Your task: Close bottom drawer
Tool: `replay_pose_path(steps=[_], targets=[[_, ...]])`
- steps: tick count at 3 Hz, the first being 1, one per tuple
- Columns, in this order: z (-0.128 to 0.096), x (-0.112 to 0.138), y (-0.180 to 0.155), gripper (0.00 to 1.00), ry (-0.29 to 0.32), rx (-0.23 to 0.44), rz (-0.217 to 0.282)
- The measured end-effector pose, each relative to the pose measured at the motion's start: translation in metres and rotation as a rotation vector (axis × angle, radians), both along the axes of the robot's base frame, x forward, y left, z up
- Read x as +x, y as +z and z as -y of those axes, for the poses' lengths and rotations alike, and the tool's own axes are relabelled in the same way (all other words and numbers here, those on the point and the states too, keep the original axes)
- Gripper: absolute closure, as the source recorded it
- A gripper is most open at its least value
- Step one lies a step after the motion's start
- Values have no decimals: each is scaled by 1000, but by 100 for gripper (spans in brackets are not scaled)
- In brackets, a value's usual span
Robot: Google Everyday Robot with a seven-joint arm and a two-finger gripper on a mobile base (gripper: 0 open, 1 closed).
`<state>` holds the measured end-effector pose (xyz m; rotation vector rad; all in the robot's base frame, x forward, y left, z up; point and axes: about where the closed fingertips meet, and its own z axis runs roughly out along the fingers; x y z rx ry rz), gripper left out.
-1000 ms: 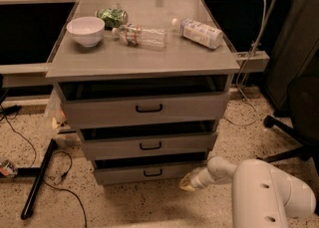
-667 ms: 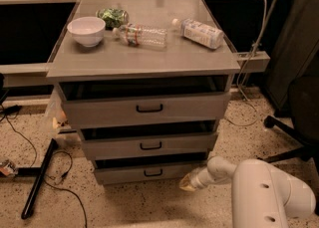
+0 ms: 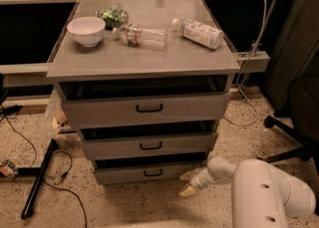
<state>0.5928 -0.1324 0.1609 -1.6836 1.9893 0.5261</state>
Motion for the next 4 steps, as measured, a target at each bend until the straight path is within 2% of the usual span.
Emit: replay_pose_path(steps=[1, 2, 3, 4], targets=[[0, 0, 0, 0, 0, 0, 0], [0, 0, 0, 0, 0, 0, 0], [-14, 28, 3, 0, 7, -30, 48], [-14, 28, 3, 0, 7, -30, 48]])
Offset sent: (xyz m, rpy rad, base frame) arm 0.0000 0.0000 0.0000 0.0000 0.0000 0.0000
